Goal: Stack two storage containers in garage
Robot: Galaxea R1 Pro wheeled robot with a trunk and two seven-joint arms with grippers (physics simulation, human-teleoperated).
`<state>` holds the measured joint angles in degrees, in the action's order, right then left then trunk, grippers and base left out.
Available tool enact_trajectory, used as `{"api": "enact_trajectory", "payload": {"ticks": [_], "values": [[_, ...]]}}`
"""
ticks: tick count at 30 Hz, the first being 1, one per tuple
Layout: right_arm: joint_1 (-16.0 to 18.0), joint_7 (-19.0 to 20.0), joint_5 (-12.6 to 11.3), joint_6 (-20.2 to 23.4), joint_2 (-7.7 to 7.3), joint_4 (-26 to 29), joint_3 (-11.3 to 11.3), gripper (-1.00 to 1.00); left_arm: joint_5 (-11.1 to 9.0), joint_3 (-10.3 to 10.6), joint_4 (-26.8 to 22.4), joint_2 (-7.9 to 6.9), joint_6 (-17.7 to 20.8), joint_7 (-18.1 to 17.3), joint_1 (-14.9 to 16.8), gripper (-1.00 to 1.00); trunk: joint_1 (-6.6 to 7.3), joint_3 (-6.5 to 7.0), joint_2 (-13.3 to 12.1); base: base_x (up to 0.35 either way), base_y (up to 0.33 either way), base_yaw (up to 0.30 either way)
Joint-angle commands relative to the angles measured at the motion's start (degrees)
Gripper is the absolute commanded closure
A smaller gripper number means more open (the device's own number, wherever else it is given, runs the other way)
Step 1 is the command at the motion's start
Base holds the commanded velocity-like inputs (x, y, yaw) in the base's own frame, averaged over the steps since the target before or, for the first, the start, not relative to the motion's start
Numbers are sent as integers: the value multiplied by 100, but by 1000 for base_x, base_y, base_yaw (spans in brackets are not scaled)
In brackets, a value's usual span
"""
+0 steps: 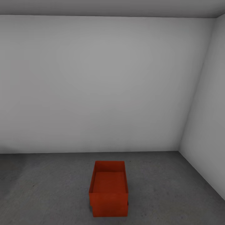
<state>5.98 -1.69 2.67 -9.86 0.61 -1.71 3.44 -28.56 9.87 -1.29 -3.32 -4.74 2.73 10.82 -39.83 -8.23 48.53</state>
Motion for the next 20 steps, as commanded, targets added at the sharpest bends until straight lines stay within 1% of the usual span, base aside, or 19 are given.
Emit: {"api": "enact_trajectory", "payload": {"ticks": [1,7,20], "values": [[9,-30,29,-24,1,-17,32,-100,-42,49,-8,3,-14,17,5,-100,-1,-8,6,0,0,0],[9,-50,96,-13,21,4,30,-100,-35,41,0,6,-15,17,4,-100,-1,-8,6,0,0,0],[9,-51,102,-20,27,13,30,-100,-35,44,-6,7,-17,17,6,-100,-1,-8,6,0,0,0]]}}
